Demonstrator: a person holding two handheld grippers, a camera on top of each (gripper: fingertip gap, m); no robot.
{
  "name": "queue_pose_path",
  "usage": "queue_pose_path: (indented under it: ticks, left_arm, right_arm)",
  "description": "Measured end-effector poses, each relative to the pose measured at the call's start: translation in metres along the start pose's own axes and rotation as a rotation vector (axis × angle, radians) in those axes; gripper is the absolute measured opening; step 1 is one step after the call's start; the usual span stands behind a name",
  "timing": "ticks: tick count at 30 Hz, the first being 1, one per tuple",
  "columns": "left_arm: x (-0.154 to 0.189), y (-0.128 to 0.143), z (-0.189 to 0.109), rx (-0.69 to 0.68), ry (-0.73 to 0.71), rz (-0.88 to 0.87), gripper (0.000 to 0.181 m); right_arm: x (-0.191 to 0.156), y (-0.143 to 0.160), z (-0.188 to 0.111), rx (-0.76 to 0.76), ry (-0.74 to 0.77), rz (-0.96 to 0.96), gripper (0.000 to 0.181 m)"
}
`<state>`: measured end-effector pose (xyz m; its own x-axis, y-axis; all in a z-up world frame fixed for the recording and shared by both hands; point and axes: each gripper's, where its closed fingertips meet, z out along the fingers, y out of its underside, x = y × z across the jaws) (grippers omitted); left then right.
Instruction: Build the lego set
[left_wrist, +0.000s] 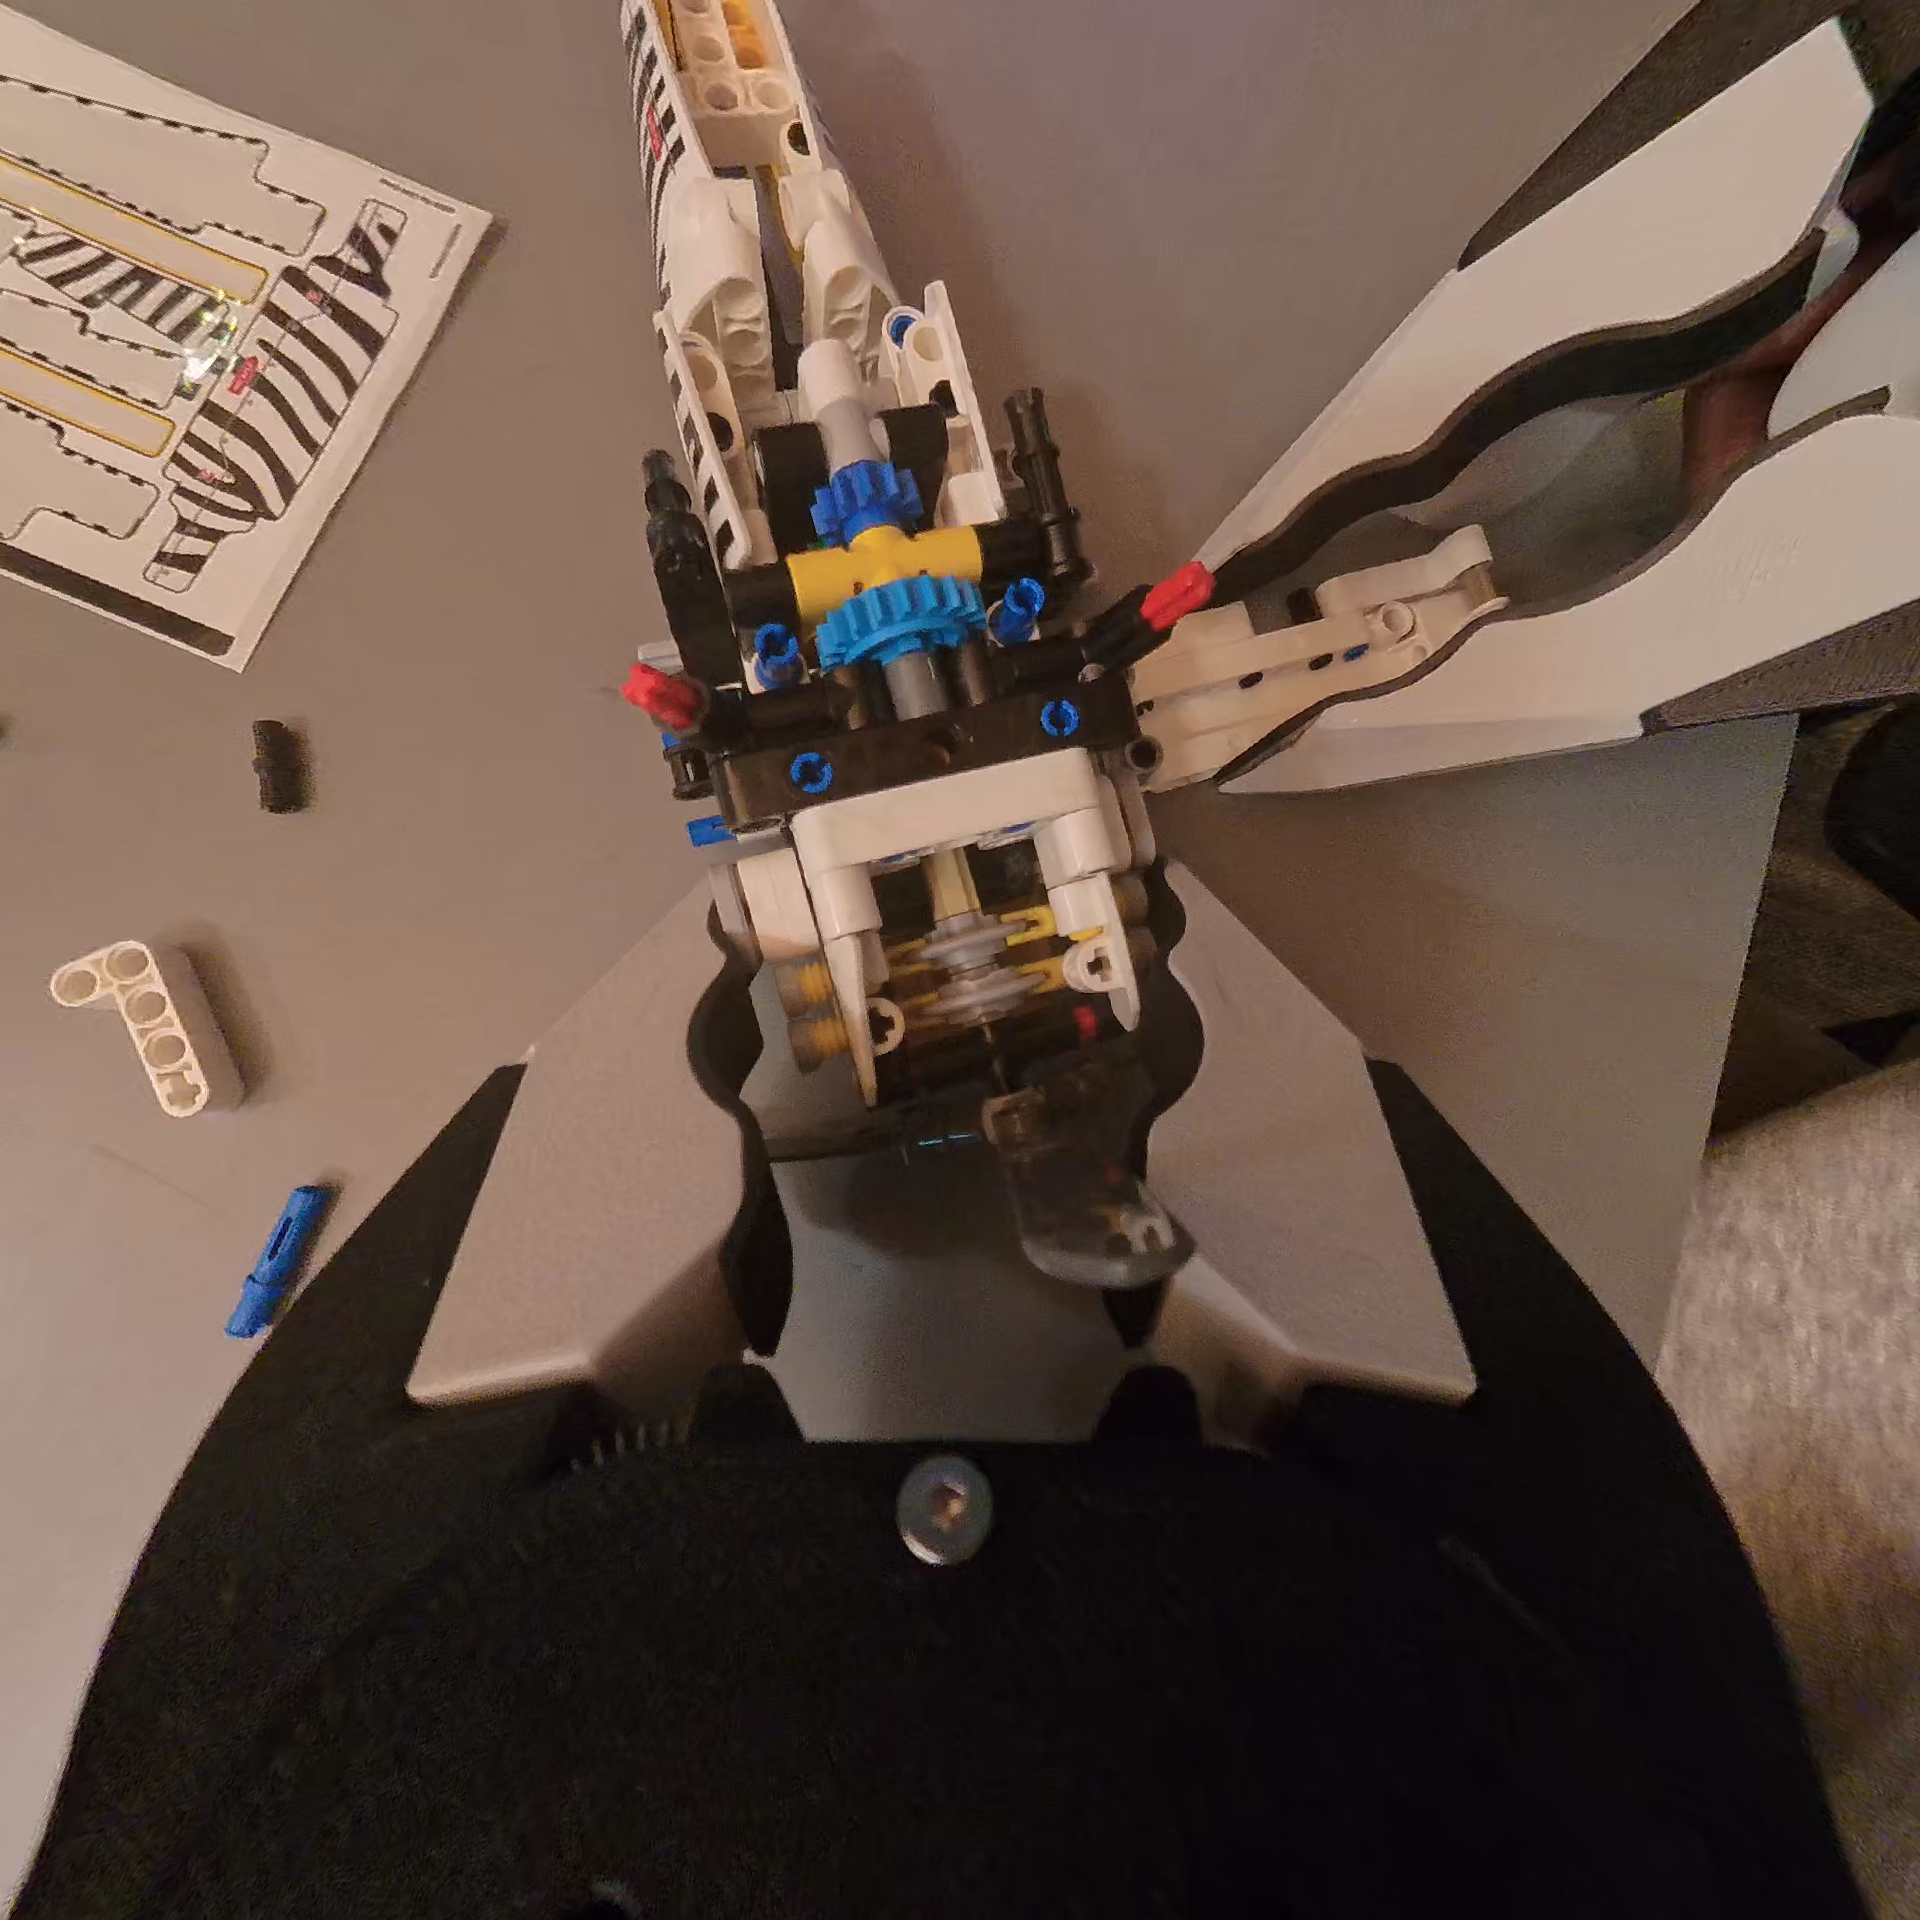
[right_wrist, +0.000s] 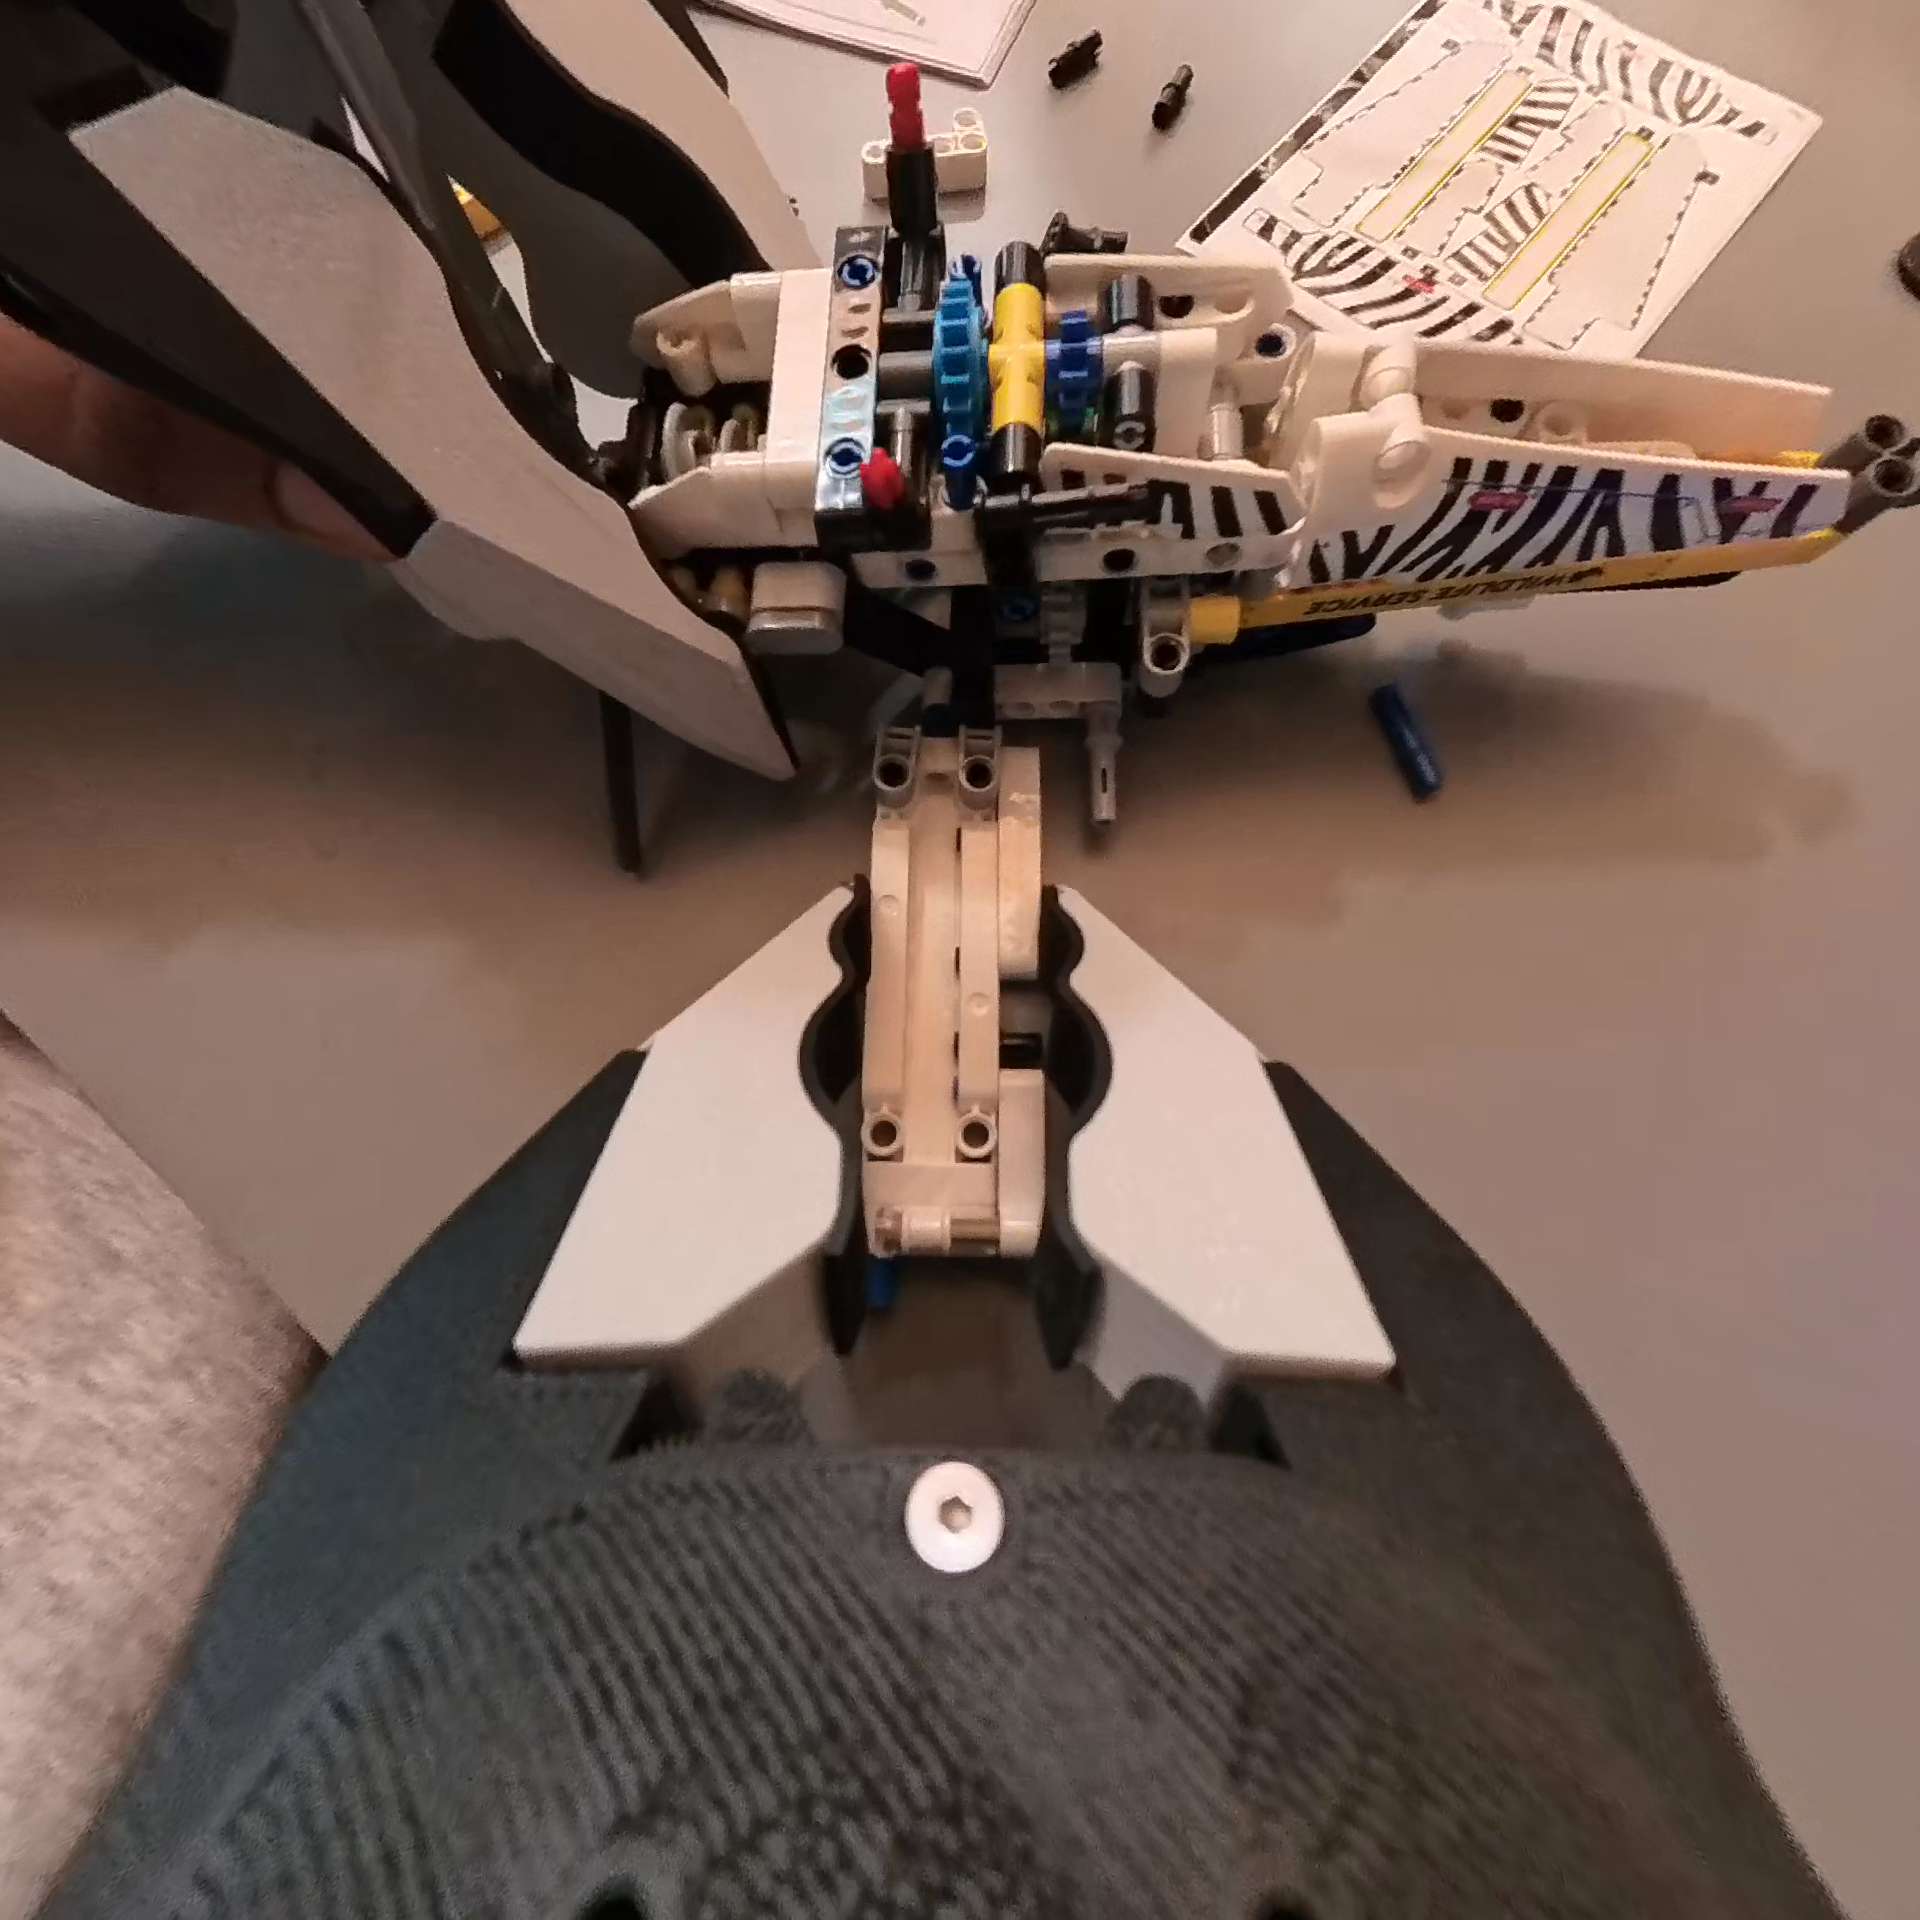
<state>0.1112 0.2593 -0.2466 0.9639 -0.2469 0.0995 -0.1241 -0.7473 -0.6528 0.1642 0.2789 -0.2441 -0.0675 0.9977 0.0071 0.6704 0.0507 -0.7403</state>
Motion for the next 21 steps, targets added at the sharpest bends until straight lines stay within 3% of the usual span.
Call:
queue_pose_path:
  ticks: [12, 21]
  left_arm:
    - [-0.0016, 0.0007, -0.0013, -0.002, 0.015, -0.013, 0.075]
    - [-0.0039, 0.0001, -0.0012, -0.001, 0.012, -0.023, 0.075]
  right_arm:
    - [0.0032, -0.0054, 0.0044, -0.004, 0.031, -0.121, 0.03]
    - [0.0064, -0.0092, 0.0076, 0.028, -0.101, 0.157, 0.03]
